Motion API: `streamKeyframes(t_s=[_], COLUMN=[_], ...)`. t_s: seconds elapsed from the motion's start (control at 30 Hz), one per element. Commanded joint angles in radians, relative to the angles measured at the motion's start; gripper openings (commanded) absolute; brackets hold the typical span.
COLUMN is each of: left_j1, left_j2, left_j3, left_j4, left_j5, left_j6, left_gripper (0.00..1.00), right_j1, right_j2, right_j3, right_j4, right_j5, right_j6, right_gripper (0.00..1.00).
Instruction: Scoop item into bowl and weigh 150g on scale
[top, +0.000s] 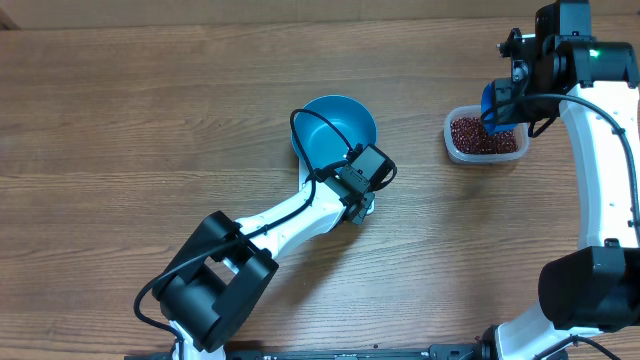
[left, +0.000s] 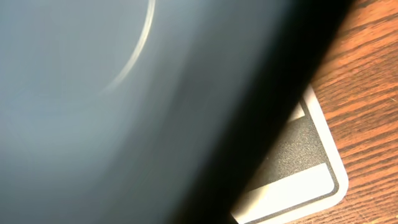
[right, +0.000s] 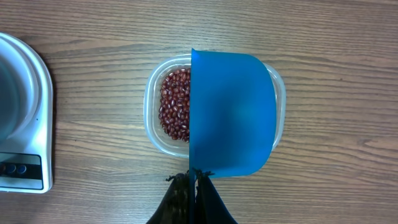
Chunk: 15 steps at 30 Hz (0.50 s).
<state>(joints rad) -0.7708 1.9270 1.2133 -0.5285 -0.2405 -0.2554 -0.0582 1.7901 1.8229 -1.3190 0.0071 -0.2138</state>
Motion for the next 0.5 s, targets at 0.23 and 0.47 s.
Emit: streamKeyframes(t_s=[0.23,0.47], left_j1=[-0.001,-0.003], left_j2=[0.066,0.067], left_j3=[-0.002,0.019], left_j4=[-0.003,-0.006], left_j5=[0.021,0.021], left_j6=[-0.022,-0.01], left_gripper=[0.04,0.04], right_j1=[-0.003,-0.003], right_j2=[0.0,0.0], right_j3=[-0.004,-0.004], right_j4=[0.006,0.006], right_j5=[-0.001,-0.001], right_j6=[0.004,0.004], right_gripper=[0.04,0.04])
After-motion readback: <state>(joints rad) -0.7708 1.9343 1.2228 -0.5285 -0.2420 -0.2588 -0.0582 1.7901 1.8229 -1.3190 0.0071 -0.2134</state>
